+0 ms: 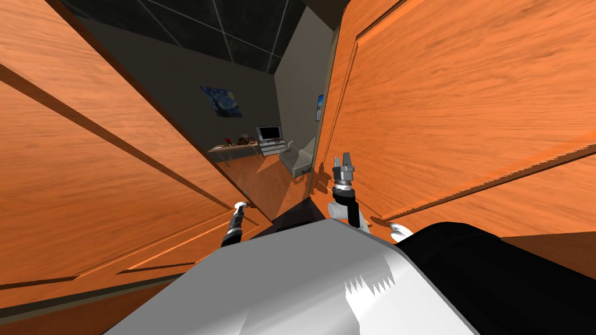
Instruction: Pull the door open
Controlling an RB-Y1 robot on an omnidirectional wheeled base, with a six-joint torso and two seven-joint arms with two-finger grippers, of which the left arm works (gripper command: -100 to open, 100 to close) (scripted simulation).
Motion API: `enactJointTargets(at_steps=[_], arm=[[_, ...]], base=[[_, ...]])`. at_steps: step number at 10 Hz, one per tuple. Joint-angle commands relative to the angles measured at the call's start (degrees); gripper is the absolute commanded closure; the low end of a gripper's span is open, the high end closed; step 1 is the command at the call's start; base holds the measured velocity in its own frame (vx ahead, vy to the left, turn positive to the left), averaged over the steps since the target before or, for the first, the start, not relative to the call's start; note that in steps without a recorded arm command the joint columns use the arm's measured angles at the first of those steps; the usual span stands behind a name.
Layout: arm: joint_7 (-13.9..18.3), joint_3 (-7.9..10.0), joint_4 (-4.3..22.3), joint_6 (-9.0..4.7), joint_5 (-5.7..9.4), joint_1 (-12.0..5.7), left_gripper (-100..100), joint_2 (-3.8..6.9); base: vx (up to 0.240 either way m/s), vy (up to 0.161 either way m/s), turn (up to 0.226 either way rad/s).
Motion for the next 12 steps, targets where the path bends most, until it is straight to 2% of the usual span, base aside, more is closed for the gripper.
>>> enactJointTargets(at_steps=[1,3,4,5,6,8,11,12], arm=[[2.86,-0.21,0.23,0.01,0.86,-0.17,100,-0.02],[5.75,-0.31,0.39,0.03,1.46,-0.30,100,0.05],[6.19,-0.31,0.39,0.03,1.46,-0.30,100,0.05],[8.36,-0.40,0.55,0.04,2.07,-0.43,100,0.11],[8.55,-0.40,0.55,0.04,2.07,-0.43,100,0.11],[12.23,-0.60,0.87,0.08,3.27,-0.70,100,0.25],[15.65,-0.70,1.04,0.09,3.90,-0.84,100,0.32],[17.80,-0.80,1.21,0.11,4.54,-0.98,100,0.40]], base=[[-0.059,0.006,-0.074],[-0.044,0.011,-0.046],[-0.033,0.011,-0.041],[-0.042,0.011,-0.065],[-0.031,0.009,-0.035],[-0.046,0.011,-0.074],[-0.045,0.009,-0.046],[-0.041,0.012,-0.058]])
